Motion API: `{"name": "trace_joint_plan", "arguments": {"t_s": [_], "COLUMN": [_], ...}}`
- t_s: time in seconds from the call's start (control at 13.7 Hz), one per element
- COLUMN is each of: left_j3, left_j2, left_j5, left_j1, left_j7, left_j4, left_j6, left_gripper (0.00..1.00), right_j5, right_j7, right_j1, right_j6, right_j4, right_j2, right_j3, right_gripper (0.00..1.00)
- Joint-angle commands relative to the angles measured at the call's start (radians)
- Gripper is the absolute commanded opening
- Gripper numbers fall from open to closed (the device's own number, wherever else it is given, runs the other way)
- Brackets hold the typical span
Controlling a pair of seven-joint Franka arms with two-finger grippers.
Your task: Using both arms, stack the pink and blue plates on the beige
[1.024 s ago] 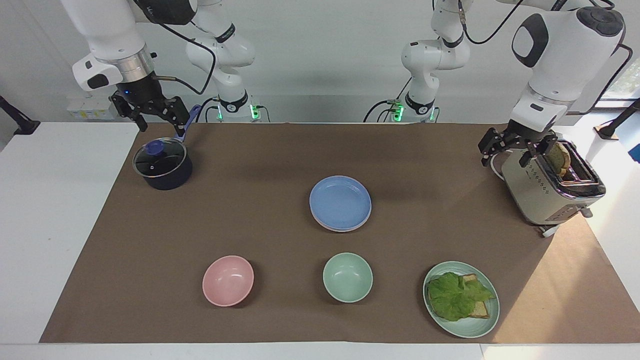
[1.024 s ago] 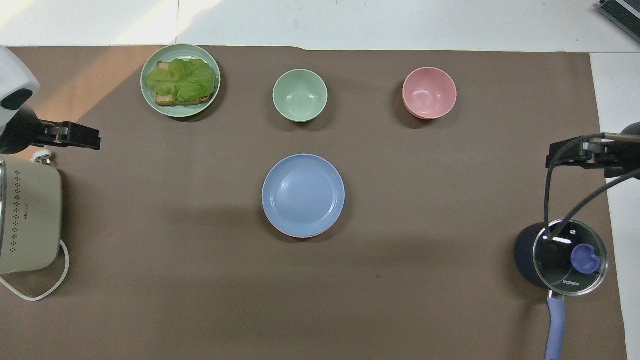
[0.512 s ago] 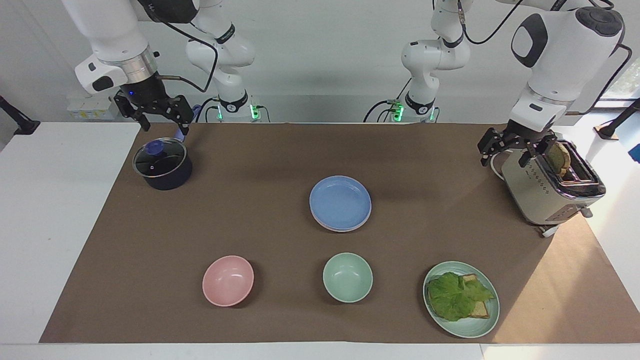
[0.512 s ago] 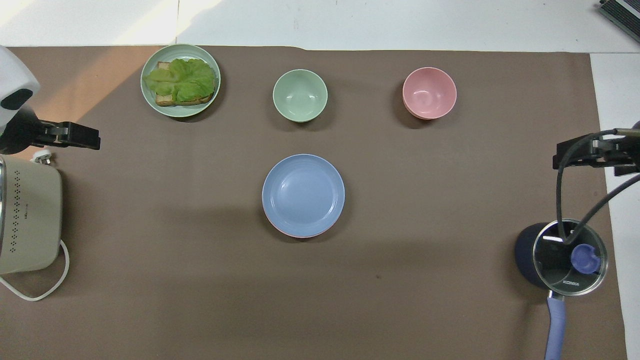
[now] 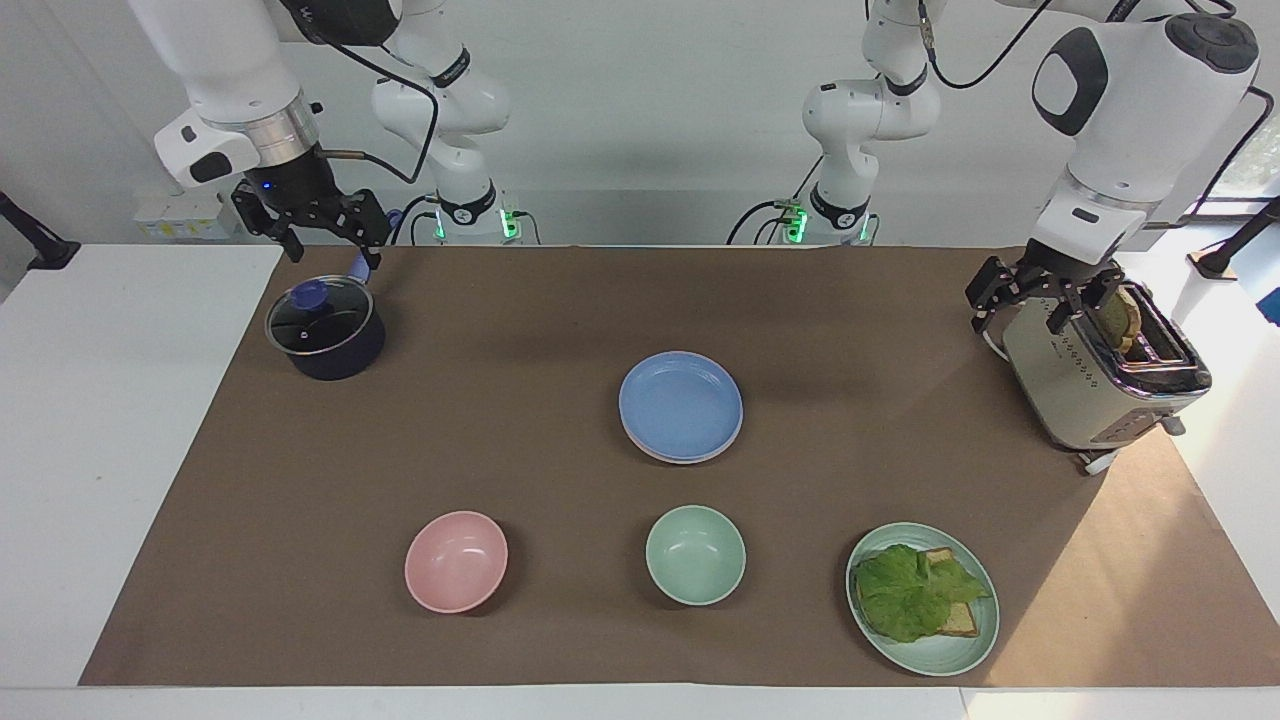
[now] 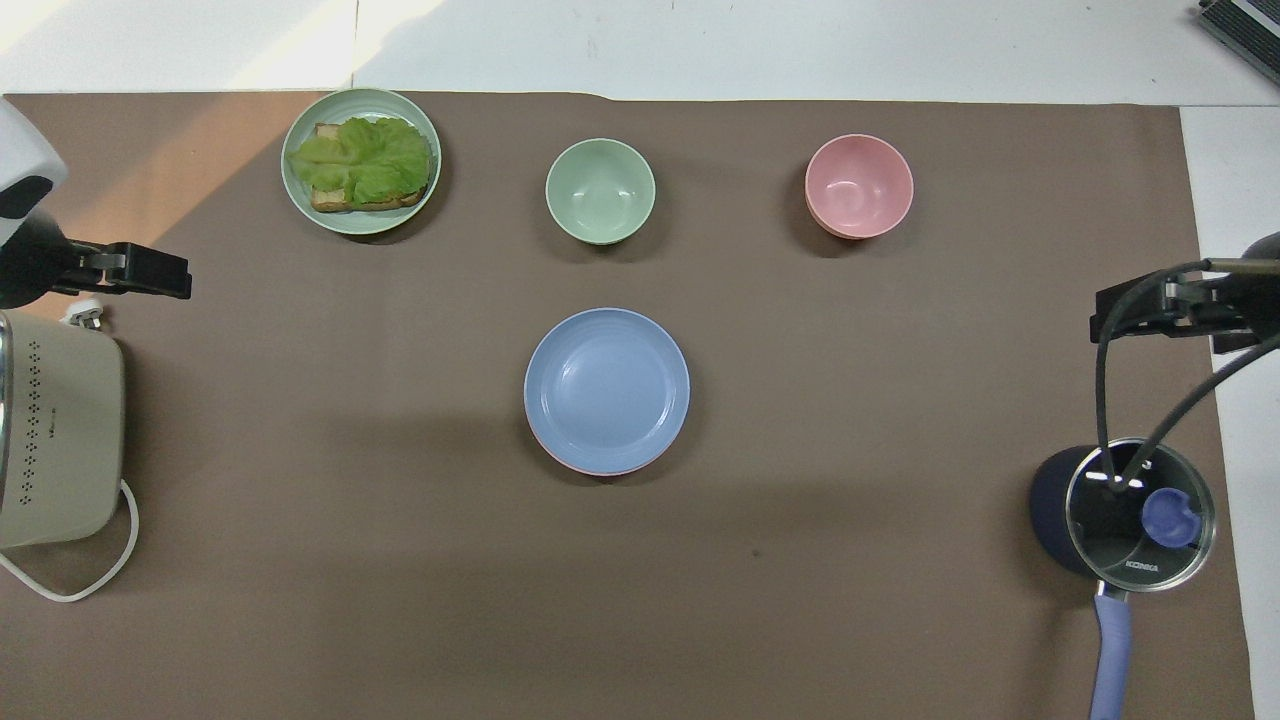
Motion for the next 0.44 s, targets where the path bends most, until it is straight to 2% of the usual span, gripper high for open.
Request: {"name": "trace_joint_plan", "arguments": {"t_s": [0.0,0.37], "left_j3": [0.003,0.005], "left_j2": [-0.006,-0.006], "left_j5": [0.014,0.014], "left_j1": [-0.005,-0.005], "left_j7": [0.003,0.003], "left_j4": [0.004,0.004], "left_j6": [-0.017,-0.015], "left_gripper": [1.00,1.00], "right_j5": [0.004,0.004], "right_j7": [-0.036,-0.045], "right_j1": [-0.011,-0.016], "right_j6": [-0.006,-0.004], "right_j4": [-0.004,-0.014], "right_j2": [-0.003,-0.010], "right_j3": [0.007,0.007], "right_gripper": [1.00,1.00]}}
